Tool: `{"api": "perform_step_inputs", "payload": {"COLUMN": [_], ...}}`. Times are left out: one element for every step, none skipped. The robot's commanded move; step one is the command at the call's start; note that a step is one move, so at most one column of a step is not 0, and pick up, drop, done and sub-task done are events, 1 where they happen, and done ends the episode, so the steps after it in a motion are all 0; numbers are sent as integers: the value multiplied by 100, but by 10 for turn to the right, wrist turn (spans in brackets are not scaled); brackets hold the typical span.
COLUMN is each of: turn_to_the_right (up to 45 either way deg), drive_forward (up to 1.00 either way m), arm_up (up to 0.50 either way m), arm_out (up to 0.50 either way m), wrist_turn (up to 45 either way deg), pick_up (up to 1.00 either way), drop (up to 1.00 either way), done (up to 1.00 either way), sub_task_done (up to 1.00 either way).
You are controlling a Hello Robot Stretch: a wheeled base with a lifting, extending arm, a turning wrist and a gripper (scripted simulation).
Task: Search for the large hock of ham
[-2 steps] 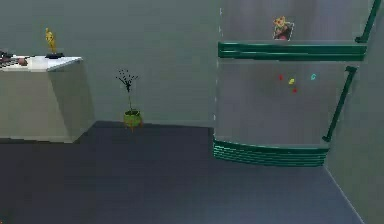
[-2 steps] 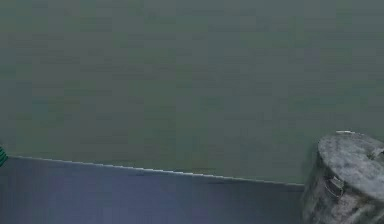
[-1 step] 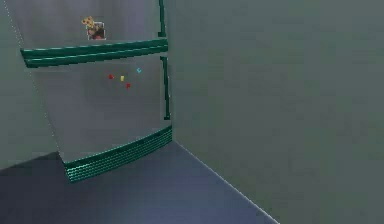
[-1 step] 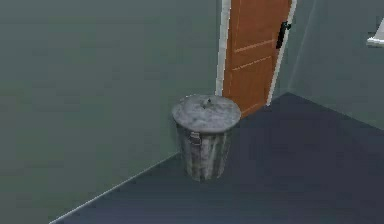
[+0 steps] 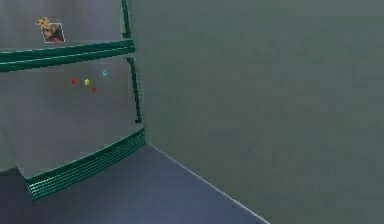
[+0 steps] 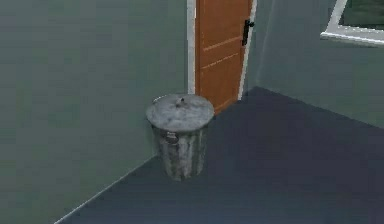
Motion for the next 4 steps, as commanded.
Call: {"api": "perform_step_inputs", "payload": {"turn_to_the_right": [0,-450,-450,0], "drive_forward": [15,0,0,100], "arm_up": [0,0,0,0], "arm_out": [0,0,0,0], "wrist_turn": [0,0,0,0], "pick_up": [0,0,0,0], "drop": [0,0,0,0], "done": [0,0,0,0], "sub_task_done": [0,0,0,0]}}
